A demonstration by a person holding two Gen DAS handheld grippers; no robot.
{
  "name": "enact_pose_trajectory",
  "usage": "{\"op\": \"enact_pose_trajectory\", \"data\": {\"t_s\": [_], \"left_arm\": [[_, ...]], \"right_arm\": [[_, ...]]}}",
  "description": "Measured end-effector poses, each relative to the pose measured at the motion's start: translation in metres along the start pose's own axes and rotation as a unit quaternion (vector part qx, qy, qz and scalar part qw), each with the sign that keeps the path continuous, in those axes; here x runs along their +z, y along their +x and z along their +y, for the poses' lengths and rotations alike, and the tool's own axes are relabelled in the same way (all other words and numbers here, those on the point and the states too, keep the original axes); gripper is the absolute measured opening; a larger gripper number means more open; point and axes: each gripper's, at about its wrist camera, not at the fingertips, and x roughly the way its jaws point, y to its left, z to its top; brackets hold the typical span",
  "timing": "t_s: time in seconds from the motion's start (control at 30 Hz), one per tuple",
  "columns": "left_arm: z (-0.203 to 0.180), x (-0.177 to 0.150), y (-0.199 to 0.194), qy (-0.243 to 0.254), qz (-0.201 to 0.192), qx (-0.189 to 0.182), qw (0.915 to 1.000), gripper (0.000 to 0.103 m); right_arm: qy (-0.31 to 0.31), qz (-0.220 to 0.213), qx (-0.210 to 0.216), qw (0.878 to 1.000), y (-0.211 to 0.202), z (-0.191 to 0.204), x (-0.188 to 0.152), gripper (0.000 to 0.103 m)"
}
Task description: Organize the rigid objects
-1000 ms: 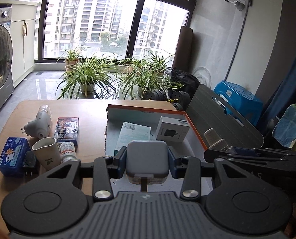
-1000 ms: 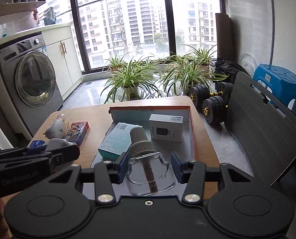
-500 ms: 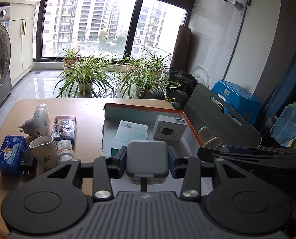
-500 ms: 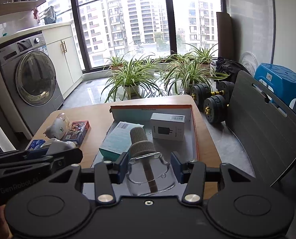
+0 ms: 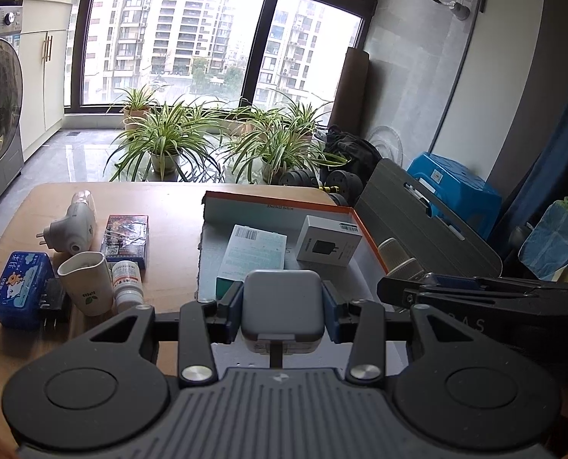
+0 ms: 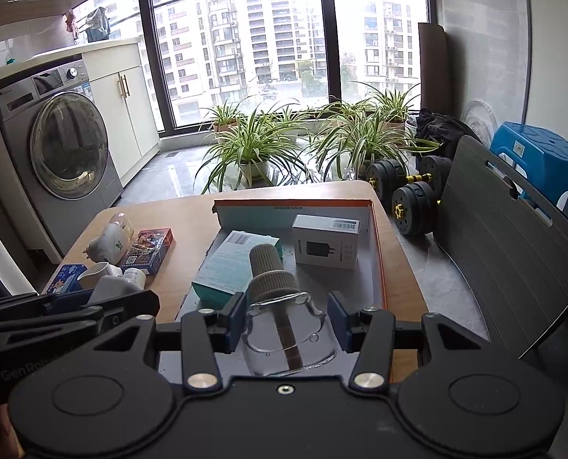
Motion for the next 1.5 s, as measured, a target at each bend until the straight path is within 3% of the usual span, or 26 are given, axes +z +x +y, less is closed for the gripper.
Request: {"op": "enact_pose_trajectory", "data": {"t_s": [1.5], "left_arm": [[0.003,-0.002,0.006,-0.001,0.01,-0.007,0.9999,0.042]], "right_arm": [[-0.01,0.012,0.002,1.0,0.012,0.009,0.0,0.057]]}}
